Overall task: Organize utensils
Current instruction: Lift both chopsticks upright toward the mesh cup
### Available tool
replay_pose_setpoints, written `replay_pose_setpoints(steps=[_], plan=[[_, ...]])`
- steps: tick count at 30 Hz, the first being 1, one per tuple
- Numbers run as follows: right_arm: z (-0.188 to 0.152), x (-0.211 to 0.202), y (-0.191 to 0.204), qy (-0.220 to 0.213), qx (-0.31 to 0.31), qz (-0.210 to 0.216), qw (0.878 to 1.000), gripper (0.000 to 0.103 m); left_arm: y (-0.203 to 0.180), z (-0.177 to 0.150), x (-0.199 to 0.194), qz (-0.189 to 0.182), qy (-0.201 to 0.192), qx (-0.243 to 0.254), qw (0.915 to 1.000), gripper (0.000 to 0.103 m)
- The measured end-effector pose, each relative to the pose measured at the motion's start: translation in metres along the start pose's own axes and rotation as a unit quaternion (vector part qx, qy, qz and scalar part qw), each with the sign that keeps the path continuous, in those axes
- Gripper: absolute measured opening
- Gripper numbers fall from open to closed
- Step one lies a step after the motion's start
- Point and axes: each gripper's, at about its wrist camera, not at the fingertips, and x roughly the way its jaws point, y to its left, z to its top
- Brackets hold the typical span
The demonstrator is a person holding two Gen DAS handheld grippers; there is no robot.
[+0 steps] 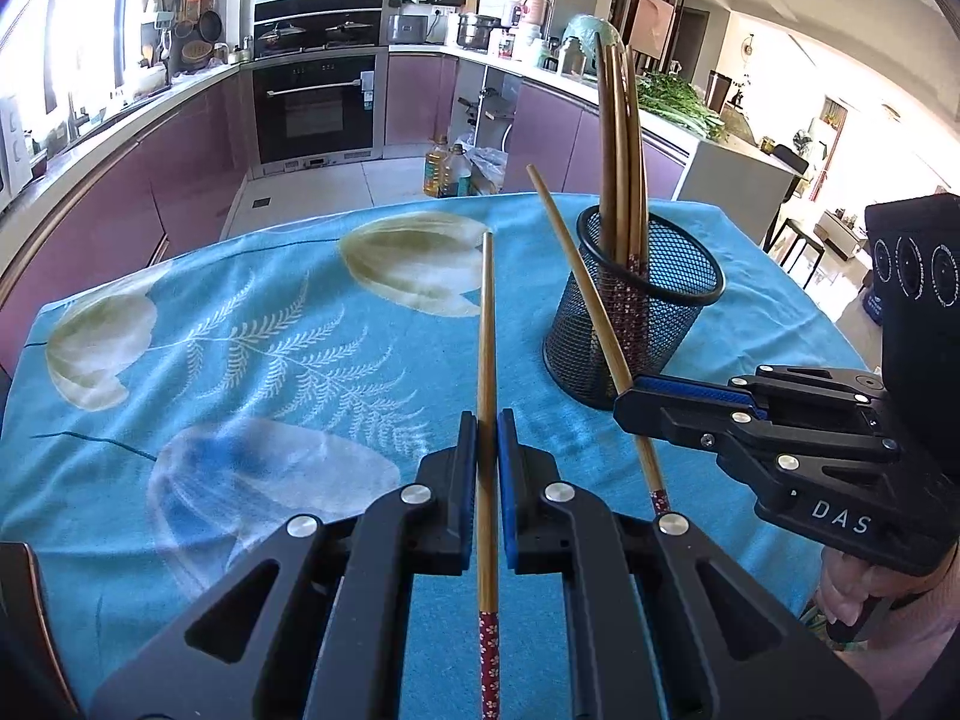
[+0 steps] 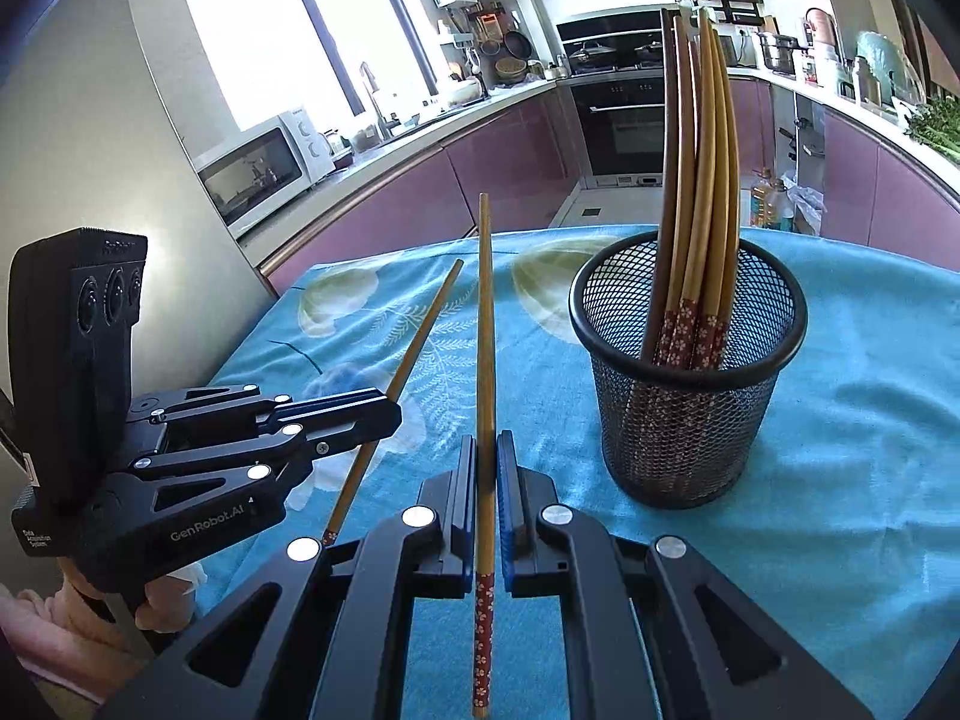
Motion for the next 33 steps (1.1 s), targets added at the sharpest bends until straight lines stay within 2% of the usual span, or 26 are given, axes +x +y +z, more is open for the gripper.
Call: replay_pose_setpoints(steps=[33], plan=[[0.000, -0.018, -0.003, -0.032, -0.003, 0.003, 0.999, 0.005, -0.017, 0.006, -0.025, -0.018, -0.022, 0.012, 0.9995, 0.007]])
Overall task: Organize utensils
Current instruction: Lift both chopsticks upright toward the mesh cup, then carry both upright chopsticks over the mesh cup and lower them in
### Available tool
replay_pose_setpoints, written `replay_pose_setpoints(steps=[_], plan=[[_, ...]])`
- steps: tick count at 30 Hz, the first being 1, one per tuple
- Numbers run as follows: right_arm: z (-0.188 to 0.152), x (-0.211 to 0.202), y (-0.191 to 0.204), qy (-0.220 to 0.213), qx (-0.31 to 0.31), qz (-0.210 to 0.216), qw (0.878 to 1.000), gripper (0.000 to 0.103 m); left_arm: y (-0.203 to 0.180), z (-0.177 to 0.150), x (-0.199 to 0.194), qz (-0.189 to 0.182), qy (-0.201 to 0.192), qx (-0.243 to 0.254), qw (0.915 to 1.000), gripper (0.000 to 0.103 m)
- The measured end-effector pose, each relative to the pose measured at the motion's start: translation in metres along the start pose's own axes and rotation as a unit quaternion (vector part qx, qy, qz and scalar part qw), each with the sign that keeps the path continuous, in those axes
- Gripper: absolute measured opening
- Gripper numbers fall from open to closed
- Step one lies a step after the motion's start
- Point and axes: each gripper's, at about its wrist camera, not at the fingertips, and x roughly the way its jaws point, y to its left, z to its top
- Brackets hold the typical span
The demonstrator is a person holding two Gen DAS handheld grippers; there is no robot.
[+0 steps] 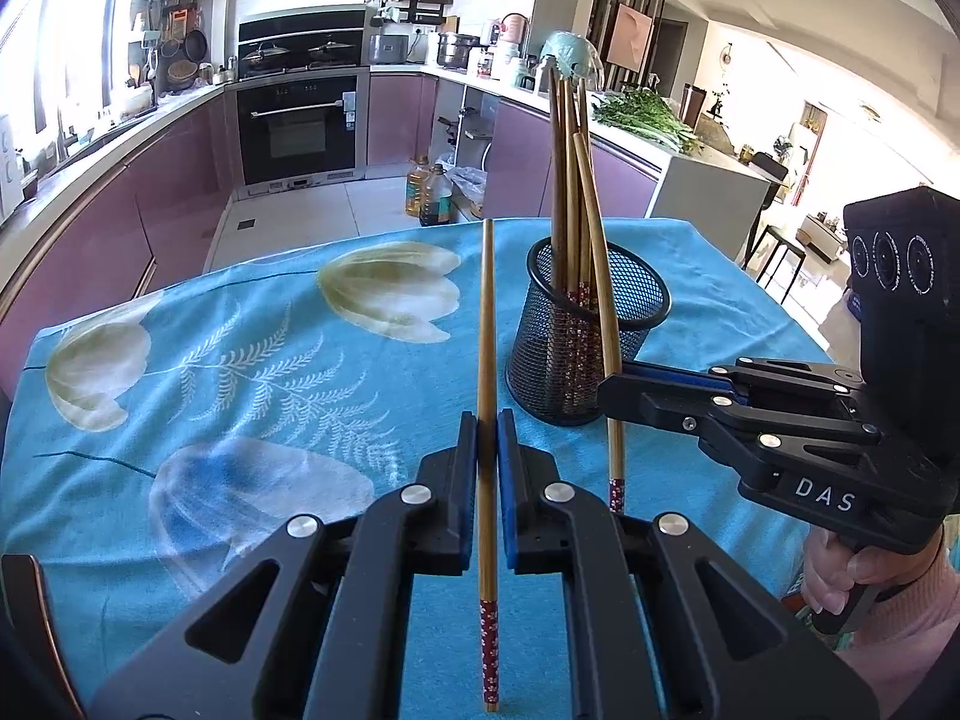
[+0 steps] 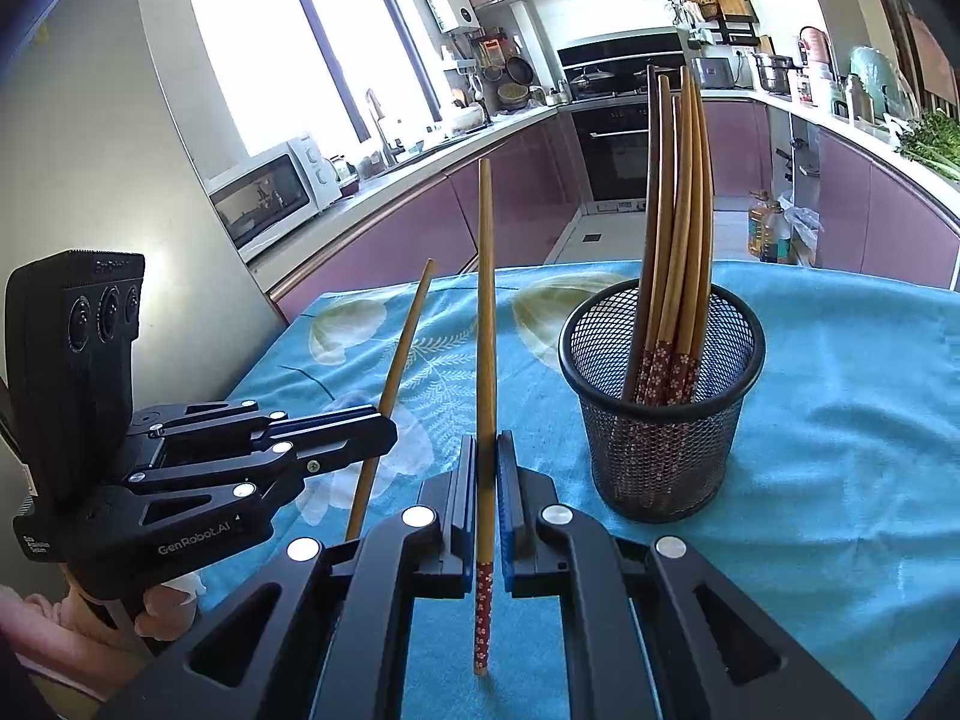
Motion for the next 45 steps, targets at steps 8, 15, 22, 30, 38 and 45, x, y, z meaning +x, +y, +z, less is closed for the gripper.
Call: replay_pose_setpoints(steps=[8, 15, 22, 30, 38, 45], plan=[[0.000, -0.005, 0.000, -0.008, 0.001, 0.001, 1.000, 0.006, -0.002, 0.003, -0.002, 0.000, -0.005, 0.003, 1.0000, 0.007], [0.001, -0.011, -0.001, -0.015, 0.002, 0.000, 1.000, 0.006, -0.004, 0.005, -0.005, -0.001, -0.011, 0.006, 0.9999, 0.007], [0.002, -0.016, -0.002, -0.021, 0.002, -0.001, 1.000, 0.006, -0.005, 0.005, -0.007, -0.003, -0.014, 0.008, 0.9999, 0.007], [0.003, -0.020, -0.002, -0.026, 0.002, -0.002, 1.000, 0.005, -0.008, 0.007, -0.010, -0.003, -0.021, 0.011, 0.9997, 0.007], [0.006, -0.026, -0.002, -0.035, 0.000, -0.003, 0.999, 0.006, -0.011, 0.009, -0.014, -0.002, -0.027, 0.015, 0.9995, 0.007], [0.007, -0.029, -0.001, -0.041, -0.001, -0.005, 0.999, 0.006, -0.012, 0.011, -0.016, -0.003, -0.031, 0.018, 0.9993, 0.007]])
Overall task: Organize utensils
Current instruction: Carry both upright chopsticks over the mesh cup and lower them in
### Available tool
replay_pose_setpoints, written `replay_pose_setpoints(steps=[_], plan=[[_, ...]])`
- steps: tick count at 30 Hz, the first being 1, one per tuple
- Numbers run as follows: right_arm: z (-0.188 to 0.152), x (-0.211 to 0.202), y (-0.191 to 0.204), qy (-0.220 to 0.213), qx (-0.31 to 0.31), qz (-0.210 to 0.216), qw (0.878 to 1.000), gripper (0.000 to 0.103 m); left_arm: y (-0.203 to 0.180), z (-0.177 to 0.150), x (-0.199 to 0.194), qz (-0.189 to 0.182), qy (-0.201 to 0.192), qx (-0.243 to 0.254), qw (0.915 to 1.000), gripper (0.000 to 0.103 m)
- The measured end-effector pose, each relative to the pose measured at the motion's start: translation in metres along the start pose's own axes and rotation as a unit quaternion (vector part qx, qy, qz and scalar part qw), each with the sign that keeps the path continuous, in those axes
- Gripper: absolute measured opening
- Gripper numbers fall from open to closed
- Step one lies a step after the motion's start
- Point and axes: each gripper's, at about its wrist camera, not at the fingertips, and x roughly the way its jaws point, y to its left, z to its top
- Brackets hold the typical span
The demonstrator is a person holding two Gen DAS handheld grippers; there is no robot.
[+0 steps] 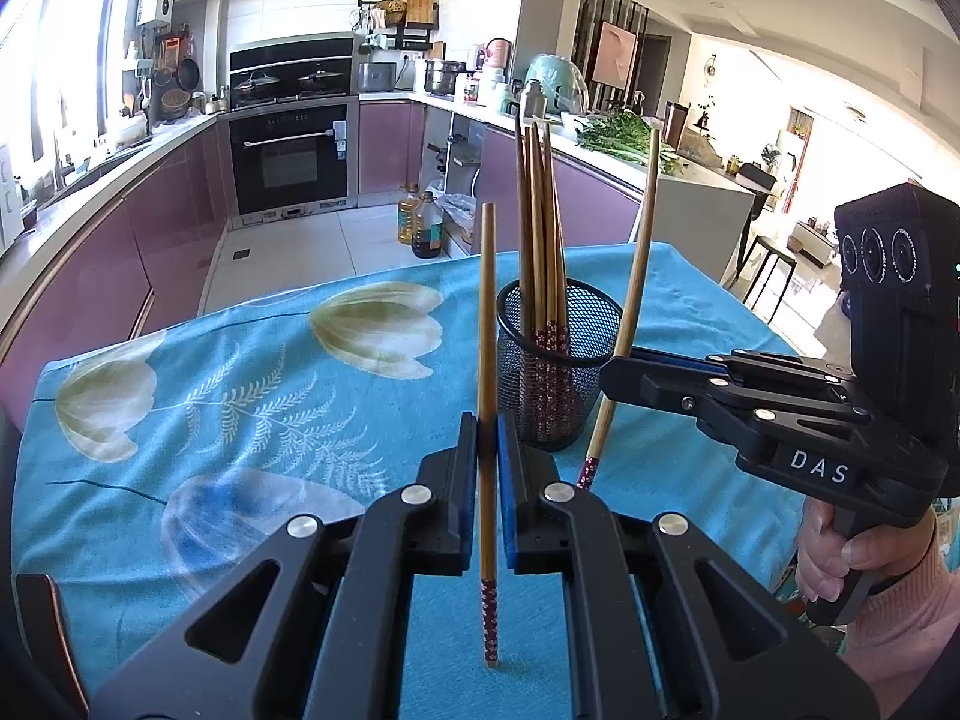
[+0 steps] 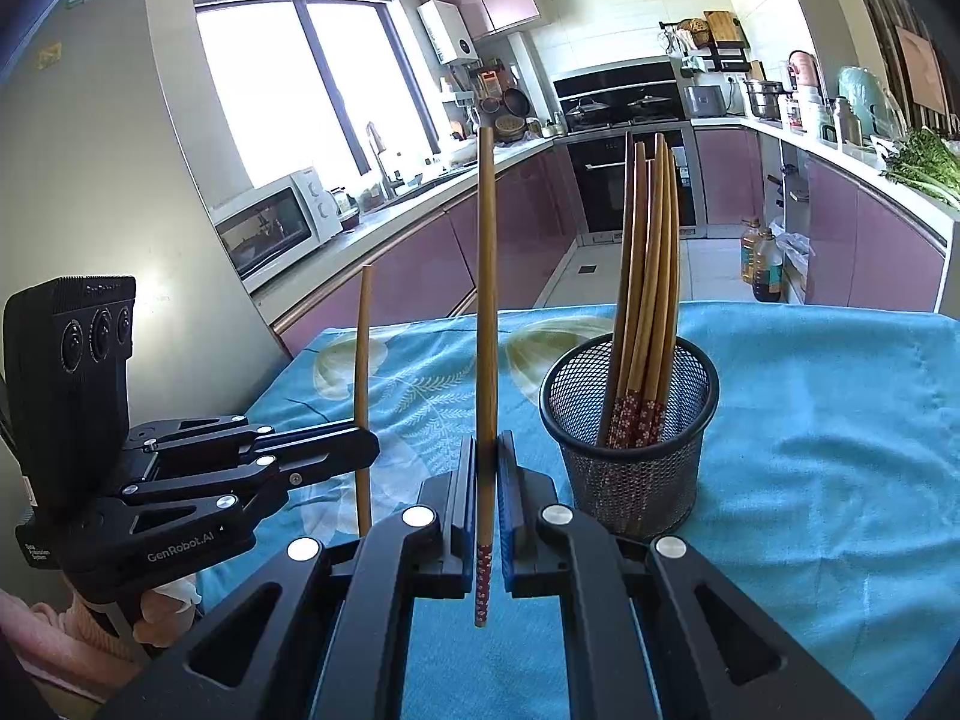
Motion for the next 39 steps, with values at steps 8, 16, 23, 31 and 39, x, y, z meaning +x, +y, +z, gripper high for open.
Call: replay_pose_setpoints(steps=[8, 16, 23, 31, 39], plan=[[0.001, -0.004, 0.000, -0.006, -0.001, -0.001, 1.000, 0.006, -0.003, 0.001, -0.001, -0.002, -0.001, 0.001, 1.0000, 0.007], [0.003, -0.007, -0.002, -0.011, -0.001, -0.002, 1.000, 0.006, -0.005, 0.004, -0.003, -0.004, -0.004, 0.004, 1.0000, 0.007], [0.005, -0.006, 0.000, -0.012, -0.002, -0.003, 1.000, 0.006, -0.005, 0.004, -0.002, -0.004, -0.004, 0.005, 1.0000, 0.007], [0.007, -0.009, -0.002, -0.015, -0.002, -0.003, 1.000, 0.006, -0.006, 0.007, -0.001, -0.003, -0.007, 0.006, 1.0000, 0.007], [0.009, -0.009, -0.003, -0.016, -0.004, -0.003, 1.000, 0.006, -0.006, 0.008, -0.002, -0.003, -0.007, 0.006, 1.0000, 0.007]])
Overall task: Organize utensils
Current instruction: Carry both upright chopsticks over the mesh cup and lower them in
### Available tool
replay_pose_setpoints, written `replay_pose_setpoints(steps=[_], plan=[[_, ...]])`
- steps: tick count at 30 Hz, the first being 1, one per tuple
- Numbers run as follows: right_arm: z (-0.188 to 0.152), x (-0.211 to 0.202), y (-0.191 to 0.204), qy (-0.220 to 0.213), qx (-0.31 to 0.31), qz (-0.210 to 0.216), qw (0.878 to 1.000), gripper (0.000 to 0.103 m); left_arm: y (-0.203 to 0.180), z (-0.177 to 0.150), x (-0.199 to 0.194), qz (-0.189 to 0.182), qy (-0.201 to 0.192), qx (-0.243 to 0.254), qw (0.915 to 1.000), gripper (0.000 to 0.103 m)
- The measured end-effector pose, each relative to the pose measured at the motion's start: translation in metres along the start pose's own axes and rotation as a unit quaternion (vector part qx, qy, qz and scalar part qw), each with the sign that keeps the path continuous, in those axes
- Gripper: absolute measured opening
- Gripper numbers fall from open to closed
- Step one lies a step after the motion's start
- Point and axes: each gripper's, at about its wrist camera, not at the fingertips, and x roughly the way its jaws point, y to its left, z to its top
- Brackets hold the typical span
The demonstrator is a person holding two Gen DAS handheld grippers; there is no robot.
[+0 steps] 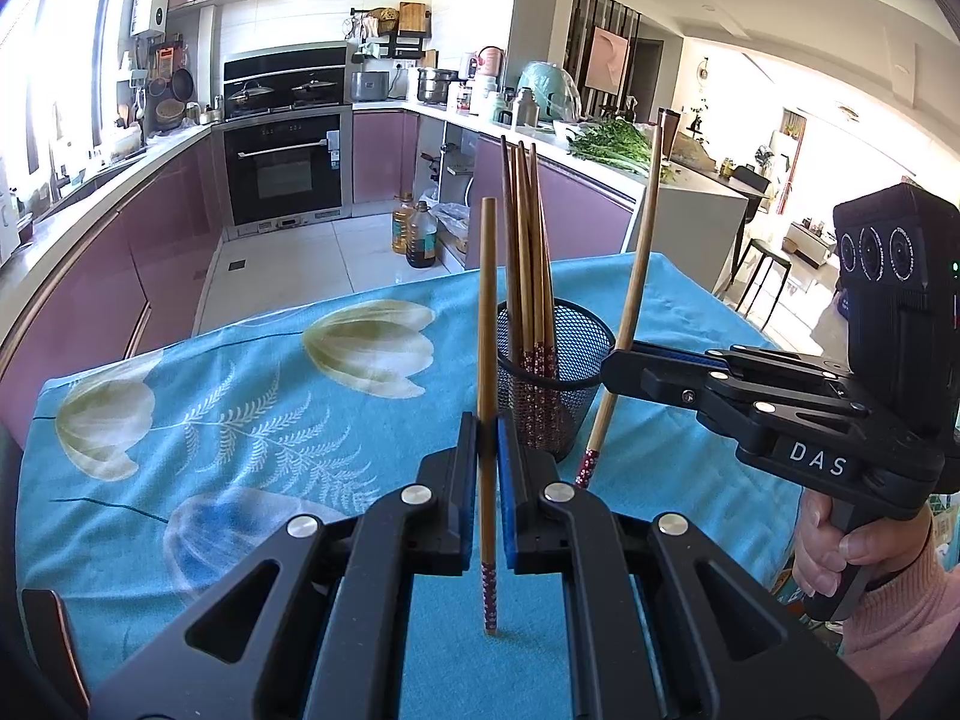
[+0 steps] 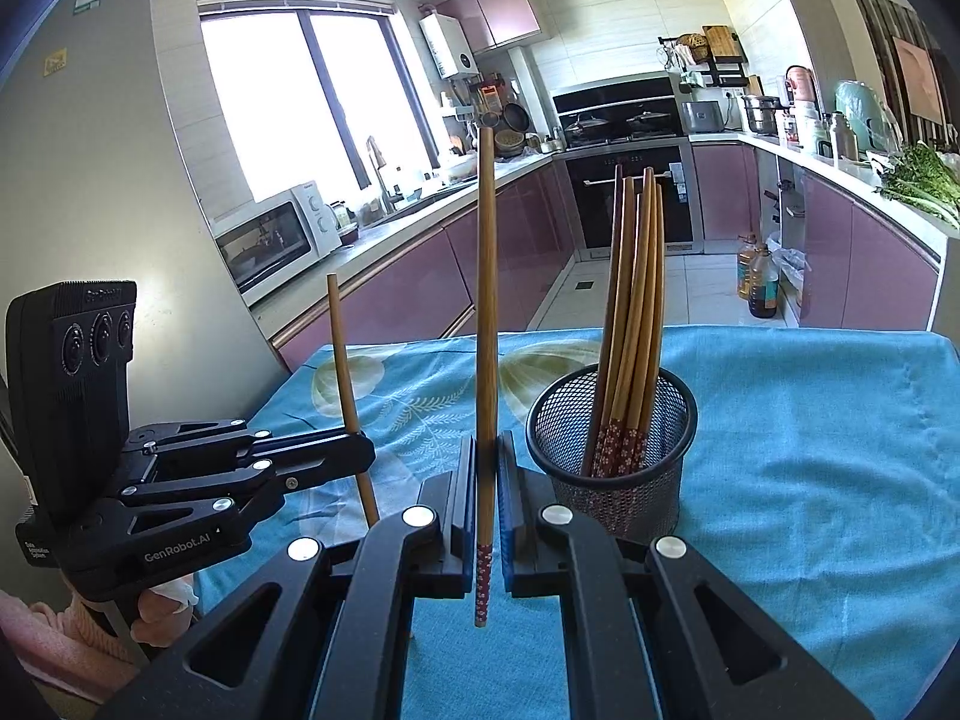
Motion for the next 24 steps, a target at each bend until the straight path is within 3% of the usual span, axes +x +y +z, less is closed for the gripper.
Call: replay_pose_setpoints(steps=[24], plan=[[0.0097, -0.0058, -0.0037, -0.014, -0.007, -0.005, 1.000, 0.006, -0.0011, 0.0087, -0.0047, -0.003, -0.011, 0.005, 0.9999, 0.007]])
